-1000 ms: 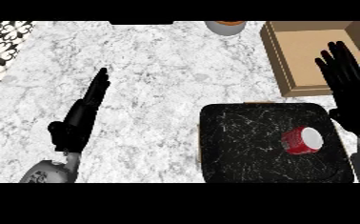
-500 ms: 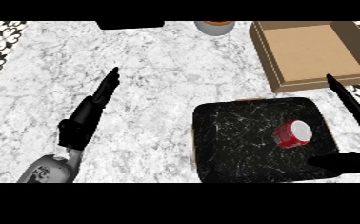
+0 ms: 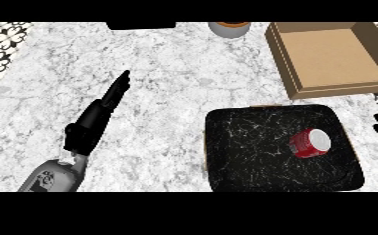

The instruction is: Pick the can from the tray and place it in the cardboard box

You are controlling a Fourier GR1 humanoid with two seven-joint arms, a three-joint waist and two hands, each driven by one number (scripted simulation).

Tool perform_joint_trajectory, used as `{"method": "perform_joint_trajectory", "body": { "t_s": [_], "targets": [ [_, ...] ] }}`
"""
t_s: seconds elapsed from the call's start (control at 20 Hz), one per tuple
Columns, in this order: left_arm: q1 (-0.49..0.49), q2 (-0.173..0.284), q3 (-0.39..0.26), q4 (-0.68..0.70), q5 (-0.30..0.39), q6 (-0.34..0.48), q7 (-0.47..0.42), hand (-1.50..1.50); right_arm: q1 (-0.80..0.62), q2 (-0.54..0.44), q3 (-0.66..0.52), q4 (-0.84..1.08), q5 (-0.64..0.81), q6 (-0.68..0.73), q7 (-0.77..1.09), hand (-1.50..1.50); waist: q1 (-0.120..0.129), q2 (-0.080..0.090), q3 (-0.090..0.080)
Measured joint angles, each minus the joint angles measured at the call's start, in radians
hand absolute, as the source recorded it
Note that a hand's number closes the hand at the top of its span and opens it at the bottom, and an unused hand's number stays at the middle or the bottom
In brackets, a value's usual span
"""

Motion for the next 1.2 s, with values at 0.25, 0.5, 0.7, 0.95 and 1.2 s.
{"method": "perform_joint_trajectory", "body": {
  "t_s": [0.25, 0.5, 0.7, 0.95, 1.2],
  "targets": [
    [-0.009, -0.018, 0.001, 0.013, -0.014, -0.013, 0.002, 0.0, 0.119, -0.098, -0.072, -0.148, -0.031, 0.142, 0.098, -1.5, 0.011, 0.002, -0.001],
    [-0.032, -0.04, 0.007, 0.0, -0.029, -0.027, 0.039, 0.0, 0.156, -0.107, -0.115, -0.249, -0.066, 0.268, 0.214, -1.5, 0.025, 0.004, 0.0],
    [-0.038, -0.056, 0.028, 0.015, -0.044, -0.055, 0.031, 0.0, 0.113, -0.056, -0.105, -0.266, -0.064, 0.339, 0.296, -1.5, 0.036, 0.006, 0.0],
    [-0.031, -0.087, 0.043, 0.03, -0.077, -0.074, 0.022, 0.0, 0.038, 0.04, -0.038, -0.259, 0.013, 0.382, 0.361, -1.5, 0.043, 0.007, 0.001],
    [-0.038, -0.115, 0.064, 0.052, -0.099, -0.1, 0.01, 0.0, -0.054, 0.115, 0.032, -0.154, 0.123, 0.412, 0.377, -1.5, 0.046, 0.008, 0.001]
  ]
}}
